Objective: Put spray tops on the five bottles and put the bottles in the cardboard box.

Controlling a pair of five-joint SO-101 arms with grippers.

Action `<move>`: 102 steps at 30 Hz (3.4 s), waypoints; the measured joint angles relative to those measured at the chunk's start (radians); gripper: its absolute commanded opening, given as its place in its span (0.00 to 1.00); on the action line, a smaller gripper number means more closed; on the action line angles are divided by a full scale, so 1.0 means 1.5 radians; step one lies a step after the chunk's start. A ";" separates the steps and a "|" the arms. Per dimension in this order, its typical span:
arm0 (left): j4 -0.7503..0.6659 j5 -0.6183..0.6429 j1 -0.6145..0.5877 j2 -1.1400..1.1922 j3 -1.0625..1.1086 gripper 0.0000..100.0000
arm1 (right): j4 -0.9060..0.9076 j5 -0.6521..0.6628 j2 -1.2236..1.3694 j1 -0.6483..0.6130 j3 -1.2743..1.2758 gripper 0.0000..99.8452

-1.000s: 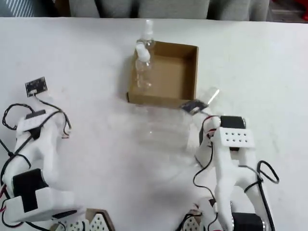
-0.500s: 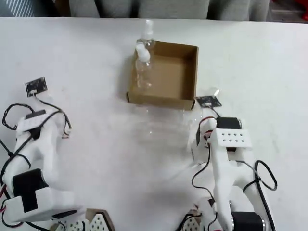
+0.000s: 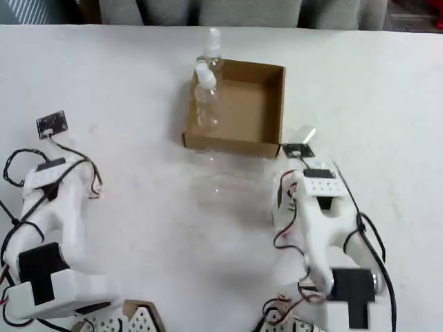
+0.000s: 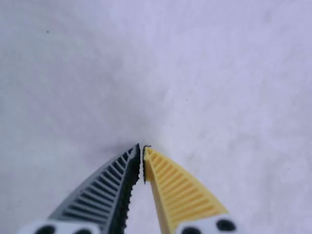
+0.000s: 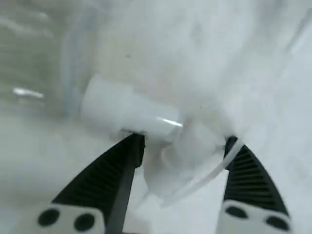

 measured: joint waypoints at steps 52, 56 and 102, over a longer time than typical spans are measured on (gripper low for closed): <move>-0.027 0.074 -0.151 0.000 -0.002 0.02 | -0.144 -0.079 0.173 -0.561 -0.419 0.02; -0.029 0.079 -0.153 0.000 -0.002 0.02 | -0.136 -0.086 0.286 -0.567 -0.518 0.11; -0.029 0.057 -0.157 0.000 -0.002 0.02 | 0.185 0.330 -0.294 -0.166 -0.014 0.06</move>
